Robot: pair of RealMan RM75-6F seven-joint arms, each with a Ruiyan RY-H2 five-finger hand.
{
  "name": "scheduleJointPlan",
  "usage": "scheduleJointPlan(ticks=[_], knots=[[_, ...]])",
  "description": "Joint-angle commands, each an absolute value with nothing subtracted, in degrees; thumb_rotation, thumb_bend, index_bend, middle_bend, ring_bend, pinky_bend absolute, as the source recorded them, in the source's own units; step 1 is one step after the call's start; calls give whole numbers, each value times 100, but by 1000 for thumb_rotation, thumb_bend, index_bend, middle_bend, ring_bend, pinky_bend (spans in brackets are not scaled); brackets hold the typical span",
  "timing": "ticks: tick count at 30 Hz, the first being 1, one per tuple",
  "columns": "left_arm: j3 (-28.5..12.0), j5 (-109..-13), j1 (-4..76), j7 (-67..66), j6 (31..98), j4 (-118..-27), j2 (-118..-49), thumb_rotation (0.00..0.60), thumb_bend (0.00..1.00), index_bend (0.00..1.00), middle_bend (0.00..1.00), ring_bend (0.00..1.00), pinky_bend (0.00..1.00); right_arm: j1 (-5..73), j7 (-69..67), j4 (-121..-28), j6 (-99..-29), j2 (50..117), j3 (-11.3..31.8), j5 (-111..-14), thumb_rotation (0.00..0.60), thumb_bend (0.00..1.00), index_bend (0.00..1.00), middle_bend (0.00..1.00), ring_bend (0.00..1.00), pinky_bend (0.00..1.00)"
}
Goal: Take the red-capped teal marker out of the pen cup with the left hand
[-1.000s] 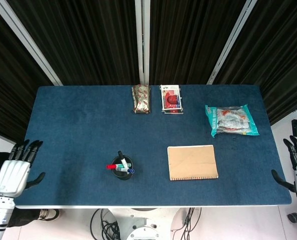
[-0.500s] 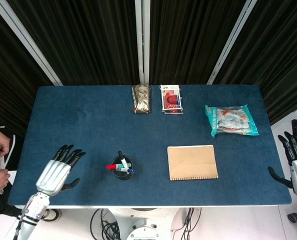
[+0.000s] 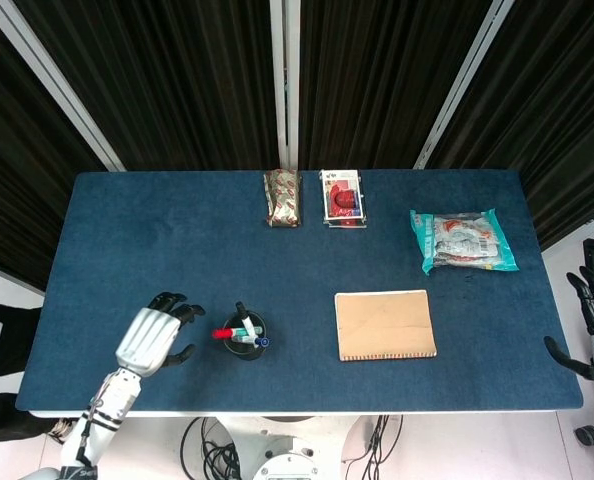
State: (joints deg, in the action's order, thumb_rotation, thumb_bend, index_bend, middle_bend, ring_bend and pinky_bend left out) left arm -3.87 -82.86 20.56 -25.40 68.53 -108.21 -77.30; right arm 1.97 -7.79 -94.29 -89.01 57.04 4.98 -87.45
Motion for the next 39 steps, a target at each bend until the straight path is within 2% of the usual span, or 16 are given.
scheduleJointPlan(ticks=[1, 18, 27, 32, 39], knots=[[-397, -8244, 2106, -2586, 6828, -10813, -7810, 600, 253, 337, 427, 226, 234, 203, -762, -9455, -8883, 5693, 493, -8742, 600, 176, 0, 0, 0, 0], [-380, -8003, 2383, -2875, 6658, -10750, -8233, 600, 305, 395, 430, 231, 233, 174, -821, -9552, -8793, 5565, 436, -8683, 600, 176, 0, 0, 0, 0], [-429, -7828, 2508, -3092, 6650, -10787, -8343, 600, 317, 411, 469, 271, 233, 180, -873, -9563, -8701, 5521, 420, -8615, 600, 176, 0, 0, 0, 0], [-442, -7807, 2533, -3095, 6731, -10713, -8464, 600, 329, 466, 543, 331, 252, 180, -902, -9542, -8672, 5516, 423, -8576, 600, 177, 0, 0, 0, 0], [-448, -7780, 2592, -3052, 6752, -10563, -8587, 600, 328, 499, 564, 353, 261, 178, -924, -9523, -8656, 5520, 422, -8558, 600, 177, 0, 0, 0, 0]])
